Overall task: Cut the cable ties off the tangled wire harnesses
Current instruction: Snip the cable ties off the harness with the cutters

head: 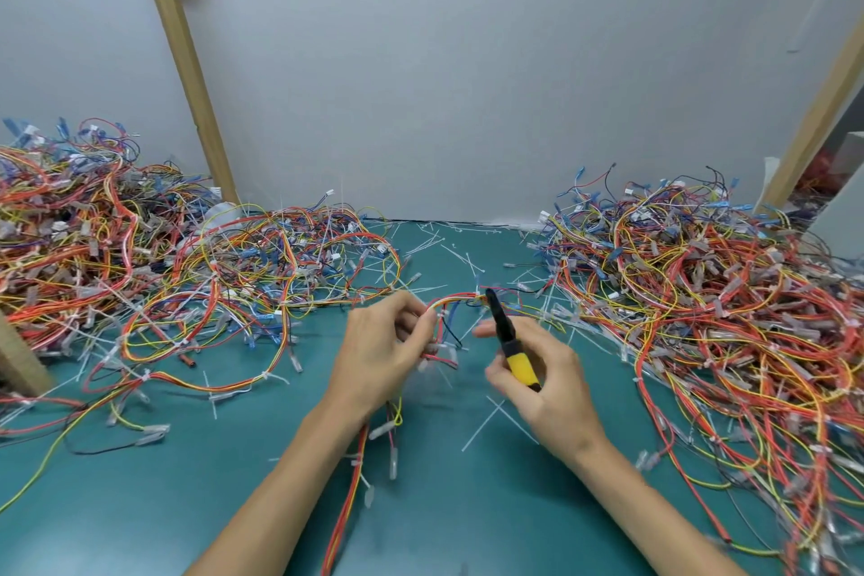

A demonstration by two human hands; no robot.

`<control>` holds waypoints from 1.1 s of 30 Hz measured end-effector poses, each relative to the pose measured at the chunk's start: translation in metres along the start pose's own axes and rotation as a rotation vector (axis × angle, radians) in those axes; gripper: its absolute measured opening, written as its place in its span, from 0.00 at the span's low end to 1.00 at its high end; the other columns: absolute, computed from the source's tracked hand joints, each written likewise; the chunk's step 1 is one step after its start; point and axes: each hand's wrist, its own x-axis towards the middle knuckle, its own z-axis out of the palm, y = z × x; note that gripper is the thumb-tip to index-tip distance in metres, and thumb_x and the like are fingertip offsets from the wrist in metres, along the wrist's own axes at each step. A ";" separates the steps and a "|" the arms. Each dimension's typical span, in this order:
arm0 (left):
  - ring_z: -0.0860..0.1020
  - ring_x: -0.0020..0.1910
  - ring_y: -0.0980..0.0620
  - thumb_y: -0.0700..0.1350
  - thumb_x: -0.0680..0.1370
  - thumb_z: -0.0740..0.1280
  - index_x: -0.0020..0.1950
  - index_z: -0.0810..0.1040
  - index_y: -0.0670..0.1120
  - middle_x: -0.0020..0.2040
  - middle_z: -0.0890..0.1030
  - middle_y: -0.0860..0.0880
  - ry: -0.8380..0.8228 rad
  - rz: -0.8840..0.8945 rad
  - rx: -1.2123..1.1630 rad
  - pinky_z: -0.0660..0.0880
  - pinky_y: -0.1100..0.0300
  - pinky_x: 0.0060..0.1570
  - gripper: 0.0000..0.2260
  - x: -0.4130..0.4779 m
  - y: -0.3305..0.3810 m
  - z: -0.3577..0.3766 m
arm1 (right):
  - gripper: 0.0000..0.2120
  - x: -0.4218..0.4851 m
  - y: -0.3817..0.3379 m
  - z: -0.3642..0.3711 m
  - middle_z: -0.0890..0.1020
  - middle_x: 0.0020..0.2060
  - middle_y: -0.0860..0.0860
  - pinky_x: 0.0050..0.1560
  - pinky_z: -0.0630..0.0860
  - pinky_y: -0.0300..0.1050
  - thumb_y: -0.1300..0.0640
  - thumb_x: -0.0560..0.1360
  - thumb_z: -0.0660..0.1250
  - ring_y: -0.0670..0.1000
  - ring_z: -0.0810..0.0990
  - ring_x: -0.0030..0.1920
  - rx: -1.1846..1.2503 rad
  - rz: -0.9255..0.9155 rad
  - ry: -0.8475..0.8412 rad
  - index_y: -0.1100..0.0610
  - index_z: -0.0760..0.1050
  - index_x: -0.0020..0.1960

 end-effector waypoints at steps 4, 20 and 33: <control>0.83 0.30 0.51 0.41 0.78 0.70 0.41 0.78 0.45 0.31 0.82 0.48 -0.044 -0.082 -0.166 0.79 0.57 0.26 0.06 -0.005 0.005 0.011 | 0.17 0.001 0.004 0.006 0.80 0.38 0.55 0.44 0.74 0.47 0.59 0.67 0.67 0.55 0.77 0.37 0.480 0.329 -0.181 0.54 0.82 0.55; 0.82 0.42 0.50 0.52 0.78 0.68 0.56 0.70 0.52 0.44 0.83 0.60 0.083 0.217 0.509 0.73 0.55 0.37 0.10 0.004 -0.003 -0.006 | 0.14 0.018 0.008 -0.018 0.72 0.33 0.51 0.32 0.61 0.43 0.64 0.63 0.67 0.48 0.65 0.28 0.980 0.681 -0.149 0.58 0.73 0.48; 0.80 0.52 0.49 0.40 0.70 0.73 0.46 0.81 0.47 0.54 0.83 0.55 -0.082 0.629 0.537 0.68 0.56 0.52 0.07 0.002 -0.006 0.019 | 0.14 0.015 0.011 -0.014 0.68 0.32 0.51 0.28 0.63 0.41 0.68 0.63 0.65 0.48 0.63 0.27 0.995 0.747 -0.152 0.60 0.73 0.48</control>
